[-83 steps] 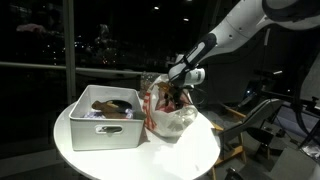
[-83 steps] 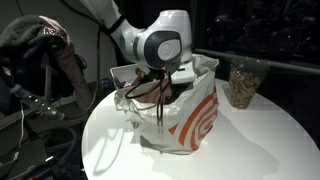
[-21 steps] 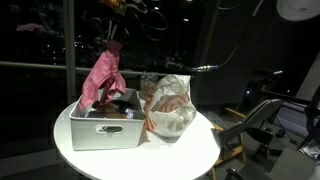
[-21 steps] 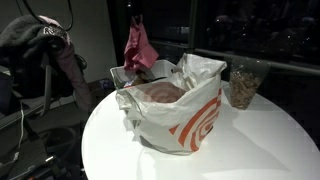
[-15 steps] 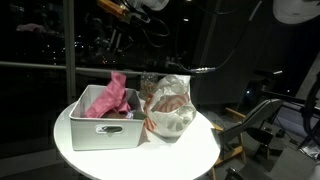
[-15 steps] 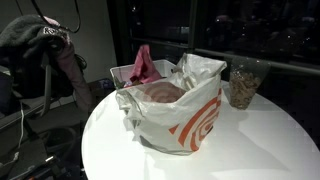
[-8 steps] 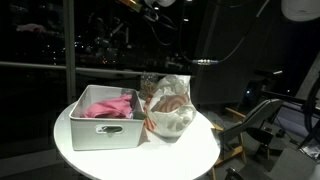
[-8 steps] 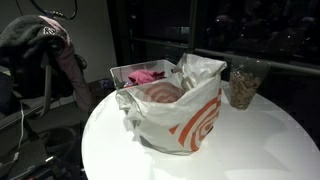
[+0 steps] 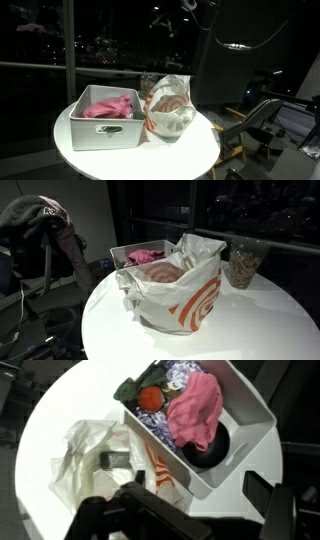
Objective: Remove all the items from the plastic bag and put them inside the white basket
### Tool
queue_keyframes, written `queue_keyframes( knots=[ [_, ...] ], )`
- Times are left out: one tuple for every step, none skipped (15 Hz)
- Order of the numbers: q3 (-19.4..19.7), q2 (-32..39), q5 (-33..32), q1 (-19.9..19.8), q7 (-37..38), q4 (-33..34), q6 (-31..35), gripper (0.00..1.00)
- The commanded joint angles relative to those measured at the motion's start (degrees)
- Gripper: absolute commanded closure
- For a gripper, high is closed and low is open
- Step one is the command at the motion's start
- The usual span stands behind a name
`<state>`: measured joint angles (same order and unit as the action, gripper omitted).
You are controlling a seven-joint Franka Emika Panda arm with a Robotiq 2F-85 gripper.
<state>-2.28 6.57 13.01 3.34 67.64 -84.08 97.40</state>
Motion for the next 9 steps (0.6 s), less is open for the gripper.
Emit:
queue_keyframes(
  knots=[
    [2.75,-4.29,-1.21,-2.84,-3.27,-5.98,-4.81,0.0],
    [3.54,-4.5,-1.07,-3.76,-4.57,-7.16,-5.31,0.0],
    [4.24,-4.31,-0.94,-4.49,-5.61,-8.28,-4.95,0.0],
    [4.82,-4.19,-0.98,-5.11,-7.09,-9.57,-3.88,0.0],
    [5.29,-4.09,-1.23,-5.58,-8.34,-10.99,-1.77,0.0],
    [5.64,-4.06,-0.98,-5.95,-9.76,-12.55,0.54,0.0],
    [5.9,-4.04,-0.89,-6.19,-10.42,-14.03,2.67,0.0],
    [5.99,-4.33,-0.32,-6.26,-10.76,-15.91,5.18,0.0],
    [6.02,-4.69,0.39,-6.33,-11.22,-17.67,7.83,0.0]
  ],
)
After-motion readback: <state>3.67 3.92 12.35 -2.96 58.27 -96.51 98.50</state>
